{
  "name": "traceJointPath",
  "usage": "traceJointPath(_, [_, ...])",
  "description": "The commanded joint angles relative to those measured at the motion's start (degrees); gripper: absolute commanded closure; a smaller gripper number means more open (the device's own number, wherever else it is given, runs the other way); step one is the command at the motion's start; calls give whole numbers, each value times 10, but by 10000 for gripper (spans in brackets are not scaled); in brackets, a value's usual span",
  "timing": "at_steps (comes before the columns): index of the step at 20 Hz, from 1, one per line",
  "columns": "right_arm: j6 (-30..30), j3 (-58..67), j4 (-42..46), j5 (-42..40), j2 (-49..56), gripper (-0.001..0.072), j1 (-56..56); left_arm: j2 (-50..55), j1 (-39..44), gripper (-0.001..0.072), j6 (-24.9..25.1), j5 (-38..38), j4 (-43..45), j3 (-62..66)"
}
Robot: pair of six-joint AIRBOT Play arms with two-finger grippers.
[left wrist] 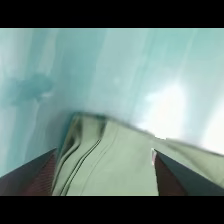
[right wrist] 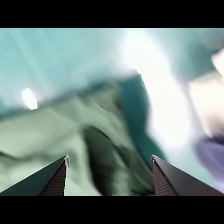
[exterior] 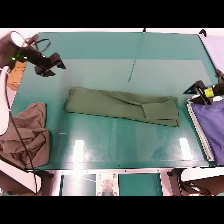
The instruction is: Fold the shirts.
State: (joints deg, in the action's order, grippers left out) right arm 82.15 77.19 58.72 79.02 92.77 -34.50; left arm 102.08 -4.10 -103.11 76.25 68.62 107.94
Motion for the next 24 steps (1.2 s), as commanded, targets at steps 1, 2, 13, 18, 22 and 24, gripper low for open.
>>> traceJointPath(1, [-127, -104, -51, 2, 3, 140, -42, 3, -20, 388, 26, 82, -1, 26])
traceJointPath(2, [-153, -139, -66, -23, 4, 138, -42, 3, -16, 563, 33, 81, -7, 26])
traceJointPath(13, [-249, -169, -157, -74, 48, 133, -38, 3, 84, 685, 92, 39, -68, 26])
traceJointPath(18, [-237, -83, -149, 48, 47, 29, -108, 3, 87, 685, 92, 52, -75, 26])
traceJointPath(22, [-243, -94, -152, 71, 48, -3, -85, 4, 87, 685, 92, 45, -76, 26])
traceJointPath(24, [-243, -95, -155, 93, 48, -3, -64, 4, 87, 685, 93, 45, -76, 26])
